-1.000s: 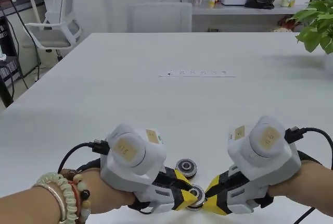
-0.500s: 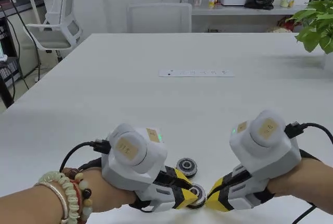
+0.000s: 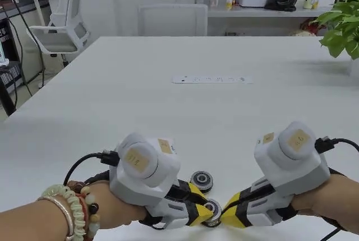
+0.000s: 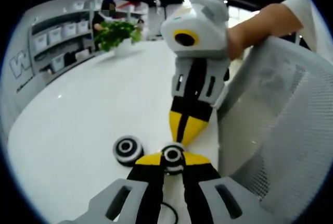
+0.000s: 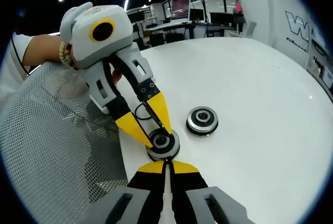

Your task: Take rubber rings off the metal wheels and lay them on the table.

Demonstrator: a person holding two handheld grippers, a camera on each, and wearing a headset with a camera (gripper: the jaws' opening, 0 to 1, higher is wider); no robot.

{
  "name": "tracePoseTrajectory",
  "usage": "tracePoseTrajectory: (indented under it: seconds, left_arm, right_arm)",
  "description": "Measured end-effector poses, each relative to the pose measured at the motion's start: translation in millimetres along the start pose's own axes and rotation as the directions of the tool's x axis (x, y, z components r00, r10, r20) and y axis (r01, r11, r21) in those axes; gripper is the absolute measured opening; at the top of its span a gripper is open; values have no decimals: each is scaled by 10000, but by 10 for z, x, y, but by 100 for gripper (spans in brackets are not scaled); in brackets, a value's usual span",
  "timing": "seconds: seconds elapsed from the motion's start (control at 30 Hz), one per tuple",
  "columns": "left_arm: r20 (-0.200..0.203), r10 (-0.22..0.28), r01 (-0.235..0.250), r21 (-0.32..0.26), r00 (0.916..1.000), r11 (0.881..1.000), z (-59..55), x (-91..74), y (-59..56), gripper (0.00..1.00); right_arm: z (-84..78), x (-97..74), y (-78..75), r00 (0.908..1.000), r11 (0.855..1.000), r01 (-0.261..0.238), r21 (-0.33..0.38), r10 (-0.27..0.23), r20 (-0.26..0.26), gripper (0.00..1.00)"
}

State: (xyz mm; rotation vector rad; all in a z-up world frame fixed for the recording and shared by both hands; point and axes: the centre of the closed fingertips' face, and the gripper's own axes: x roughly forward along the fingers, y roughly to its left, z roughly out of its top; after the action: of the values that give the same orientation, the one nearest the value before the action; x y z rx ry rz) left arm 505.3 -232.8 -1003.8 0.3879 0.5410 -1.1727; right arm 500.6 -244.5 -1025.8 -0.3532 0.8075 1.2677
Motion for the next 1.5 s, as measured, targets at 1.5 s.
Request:
tracePoseTrajectory:
  seconds: [1.5]
  left_arm:
    - [115, -68, 69, -92, 9999, 9999, 4, -8, 0, 13]
  right_arm:
    - [55, 74, 71, 9995, 9998, -10, -221, 3, -331, 20]
